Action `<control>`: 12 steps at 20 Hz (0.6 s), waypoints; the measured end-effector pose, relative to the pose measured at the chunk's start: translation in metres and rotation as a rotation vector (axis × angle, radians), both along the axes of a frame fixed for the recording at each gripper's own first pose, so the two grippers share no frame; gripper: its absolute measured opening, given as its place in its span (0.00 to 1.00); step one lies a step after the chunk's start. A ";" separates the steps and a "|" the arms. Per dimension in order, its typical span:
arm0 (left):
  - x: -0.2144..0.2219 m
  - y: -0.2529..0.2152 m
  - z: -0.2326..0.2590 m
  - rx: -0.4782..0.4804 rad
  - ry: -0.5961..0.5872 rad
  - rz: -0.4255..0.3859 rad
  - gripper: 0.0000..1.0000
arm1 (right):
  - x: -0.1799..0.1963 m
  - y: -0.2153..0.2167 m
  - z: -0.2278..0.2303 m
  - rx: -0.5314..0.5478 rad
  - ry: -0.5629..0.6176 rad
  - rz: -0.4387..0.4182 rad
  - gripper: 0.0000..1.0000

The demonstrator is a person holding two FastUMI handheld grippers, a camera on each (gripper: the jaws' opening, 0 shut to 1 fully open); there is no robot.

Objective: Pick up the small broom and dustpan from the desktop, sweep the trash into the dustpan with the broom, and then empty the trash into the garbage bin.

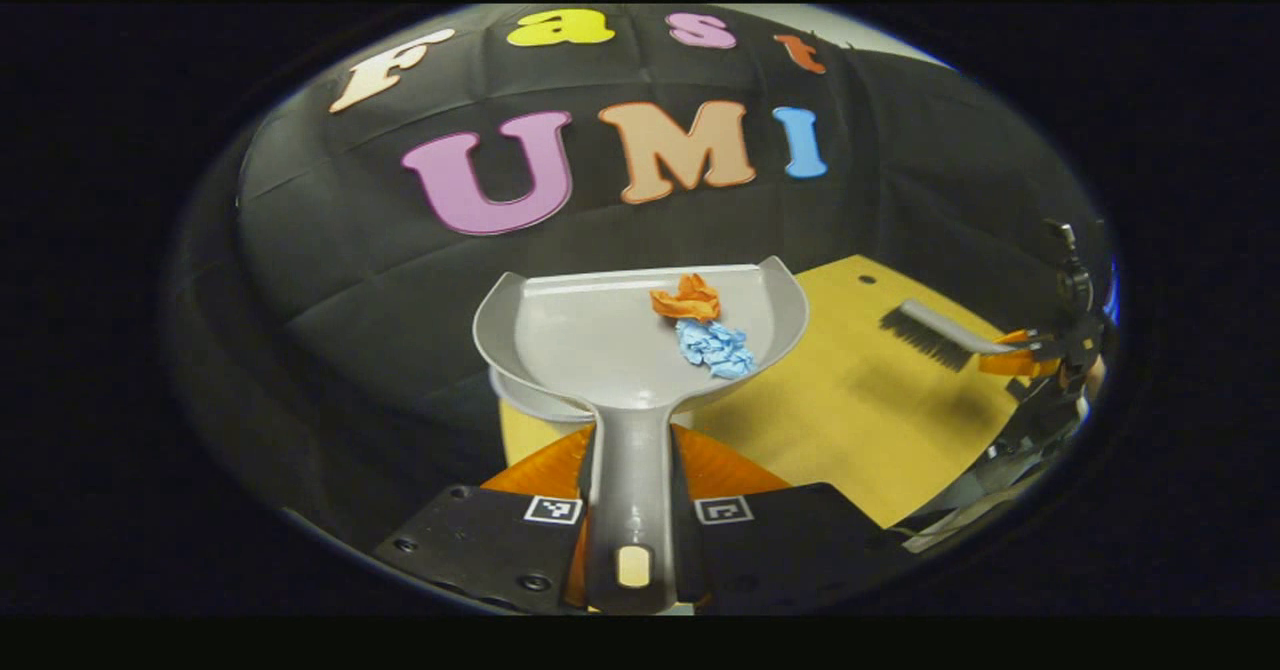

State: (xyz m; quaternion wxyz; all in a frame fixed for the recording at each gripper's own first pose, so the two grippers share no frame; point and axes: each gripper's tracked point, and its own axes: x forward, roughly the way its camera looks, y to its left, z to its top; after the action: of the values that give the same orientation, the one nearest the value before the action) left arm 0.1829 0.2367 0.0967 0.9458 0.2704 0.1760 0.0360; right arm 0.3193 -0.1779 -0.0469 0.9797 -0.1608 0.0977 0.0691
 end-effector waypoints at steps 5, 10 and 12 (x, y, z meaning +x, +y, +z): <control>0.004 0.067 0.011 0.102 0.063 0.093 0.27 | 0.025 0.049 -0.064 -0.023 0.070 0.007 0.22; 0.027 0.096 0.011 0.288 0.200 0.196 0.27 | 0.013 0.053 -0.061 -0.010 0.098 0.015 0.22; 0.034 0.102 0.011 0.362 0.261 0.209 0.27 | 0.013 0.052 -0.066 -0.011 0.106 0.007 0.22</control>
State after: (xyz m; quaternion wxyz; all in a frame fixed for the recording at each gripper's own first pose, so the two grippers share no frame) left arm 0.2171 0.3383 0.1077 0.8423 0.4183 0.3145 0.1293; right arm 0.3324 -0.1260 -0.1126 0.9720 -0.1625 0.1494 0.0805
